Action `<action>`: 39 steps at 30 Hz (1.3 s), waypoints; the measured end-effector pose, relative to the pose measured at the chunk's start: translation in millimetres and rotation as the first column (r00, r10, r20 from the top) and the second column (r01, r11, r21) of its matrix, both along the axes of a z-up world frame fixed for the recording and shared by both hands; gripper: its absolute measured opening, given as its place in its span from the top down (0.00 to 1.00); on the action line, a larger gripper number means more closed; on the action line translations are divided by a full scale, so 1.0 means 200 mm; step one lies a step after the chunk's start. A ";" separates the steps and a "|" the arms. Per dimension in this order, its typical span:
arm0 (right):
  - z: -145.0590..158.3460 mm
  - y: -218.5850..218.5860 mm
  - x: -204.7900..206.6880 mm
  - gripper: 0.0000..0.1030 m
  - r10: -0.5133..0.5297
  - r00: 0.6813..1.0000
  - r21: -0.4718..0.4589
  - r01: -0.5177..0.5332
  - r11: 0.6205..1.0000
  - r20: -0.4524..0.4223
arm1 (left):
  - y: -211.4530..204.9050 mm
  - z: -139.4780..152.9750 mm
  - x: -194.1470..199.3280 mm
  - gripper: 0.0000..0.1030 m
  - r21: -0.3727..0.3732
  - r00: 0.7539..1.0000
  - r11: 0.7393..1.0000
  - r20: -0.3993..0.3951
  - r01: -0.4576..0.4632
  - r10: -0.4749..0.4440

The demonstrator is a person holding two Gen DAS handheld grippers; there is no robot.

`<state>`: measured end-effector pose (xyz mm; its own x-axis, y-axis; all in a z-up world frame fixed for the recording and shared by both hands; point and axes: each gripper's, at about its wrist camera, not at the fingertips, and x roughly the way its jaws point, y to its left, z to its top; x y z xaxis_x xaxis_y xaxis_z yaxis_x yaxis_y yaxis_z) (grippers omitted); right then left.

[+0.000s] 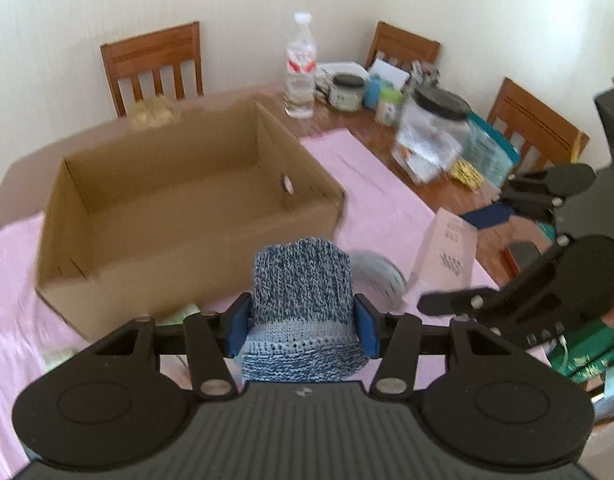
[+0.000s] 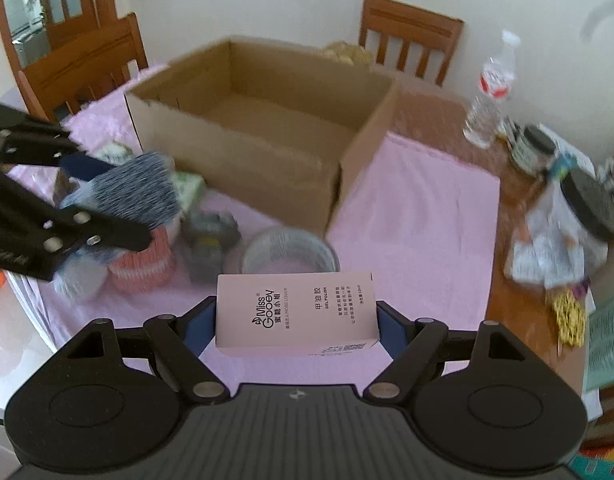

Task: Organize objects
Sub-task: 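Carry sock and pink box into cardboard box and open both tools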

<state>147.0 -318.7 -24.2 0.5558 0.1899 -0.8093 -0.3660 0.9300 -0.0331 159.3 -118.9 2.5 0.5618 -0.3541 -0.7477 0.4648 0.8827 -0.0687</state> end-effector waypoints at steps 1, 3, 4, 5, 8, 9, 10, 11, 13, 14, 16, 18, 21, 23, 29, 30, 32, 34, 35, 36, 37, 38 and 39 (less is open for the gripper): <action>0.02 0.00 0.03 0.18 0.002 1.000 0.007 -0.002 1.000 0.011 | 0.01 0.02 0.05 0.49 0.000 1.000 1.000 0.009 -0.005 0.005; 0.06 0.00 0.10 0.18 0.005 0.999 0.018 -0.005 1.000 0.032 | 0.04 0.05 0.15 0.49 0.003 0.999 1.000 0.031 -0.017 0.017; 0.08 0.01 0.14 0.18 0.008 0.999 0.018 -0.008 1.000 0.044 | 0.05 0.06 0.20 0.49 0.006 0.999 1.000 0.041 -0.021 0.021; 0.10 0.02 0.17 0.18 0.010 0.998 0.016 -0.011 1.000 0.055 | 0.07 0.08 0.25 0.49 0.012 0.998 0.999 0.051 -0.030 0.029; 0.14 0.07 0.28 0.18 0.012 0.997 0.019 -0.014 1.000 0.081 | 0.11 0.09 0.40 0.49 0.028 0.996 0.998 0.066 -0.057 0.055; 0.15 0.08 0.31 0.18 0.011 0.996 0.019 -0.013 1.000 0.090 | 0.13 0.10 0.45 0.49 0.035 0.996 0.997 0.068 -0.067 0.065; 0.16 0.10 0.36 0.18 0.010 0.995 0.017 -0.011 1.000 0.102 | 0.14 0.10 0.49 0.49 0.041 0.995 0.996 0.066 -0.074 0.071; 0.18 0.11 0.39 0.17 0.005 0.994 0.017 -0.007 1.000 0.110 | 0.14 0.10 0.53 0.49 0.050 0.995 0.996 0.063 -0.078 0.075; 0.20 0.14 0.47 0.17 -0.014 0.992 0.030 0.010 0.999 0.125 | 0.15 0.10 0.58 0.43 0.067 0.993 0.994 0.080 -0.090 0.084; 0.21 0.16 0.51 0.17 -0.018 0.991 0.034 0.014 0.999 0.131 | 0.16 0.11 0.60 0.26 0.072 0.992 0.993 0.092 -0.093 0.087; 0.21 0.18 0.58 0.15 -0.029 0.990 0.036 0.024 0.999 0.138 | 0.18 0.12 0.61 0.08 0.074 0.988 0.992 0.122 -0.107 0.097; 0.21 0.20 0.62 0.07 -0.046 0.989 0.033 0.042 0.999 0.140 | 0.19 0.12 0.62 0.05 0.079 0.984 0.989 0.142 -0.123 0.111; 0.20 0.19 0.63 0.00 -0.061 0.988 0.048 0.055 0.997 0.140 | 0.23 0.13 0.62 0.01 0.074 0.982 0.988 0.138 -0.136 0.125; 0.19 0.18 0.61 0.00 -0.067 0.990 0.047 0.061 0.997 0.124 | 0.24 0.13 0.61 0.01 0.076 0.981 0.987 0.139 -0.144 0.133; 0.17 0.16 0.55 0.00 -0.080 0.991 0.021 0.078 0.997 0.109 | 0.25 0.15 0.53 0.01 0.052 0.983 0.988 0.117 -0.146 0.139; 0.18 0.15 0.53 0.00 -0.076 0.991 0.021 0.074 0.997 0.112 | 0.25 0.15 0.51 0.01 0.044 0.984 0.988 0.109 -0.146 0.140; 0.19 0.14 0.49 0.00 -0.068 0.991 0.025 0.065 0.998 0.117 | 0.25 0.15 0.46 0.01 0.041 0.984 0.987 0.096 -0.156 0.151; 0.19 0.14 0.45 0.00 -0.063 0.990 0.027 0.060 0.998 0.125 | 0.24 0.14 0.40 0.01 0.032 0.984 0.987 0.087 -0.156 0.153; 0.18 0.13 0.42 0.00 -0.060 0.990 0.029 0.056 0.998 0.130 | 0.24 0.14 0.37 0.01 0.026 0.984 0.987 0.086 -0.159 0.156; 0.17 0.13 0.40 0.00 -0.060 0.989 0.033 0.056 0.998 0.135 | 0.24 0.13 0.33 0.01 0.021 0.984 0.987 0.086 -0.162 0.159; 0.16 0.12 0.37 0.00 -0.061 0.989 0.038 0.056 0.998 0.137 | 0.24 0.13 0.30 0.01 0.019 0.983 0.986 0.090 -0.163 0.160; 0.15 0.12 0.35 0.00 -0.059 0.989 0.045 0.053 0.998 0.138 | 0.23 0.12 0.27 0.01 0.023 0.981 0.985 0.094 -0.172 0.169; 0.13 0.11 0.32 0.00 -0.062 0.989 0.049 0.056 0.997 0.137 | 0.23 0.12 0.22 0.01 0.029 0.977 0.980 0.093 -0.195 0.192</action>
<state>211.3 -295.7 2.3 0.6734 0.1881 -0.7150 -0.3054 0.9515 -0.0373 203.7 -73.8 25.8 0.6824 -0.2049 -0.7017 0.2878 0.9577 0.0002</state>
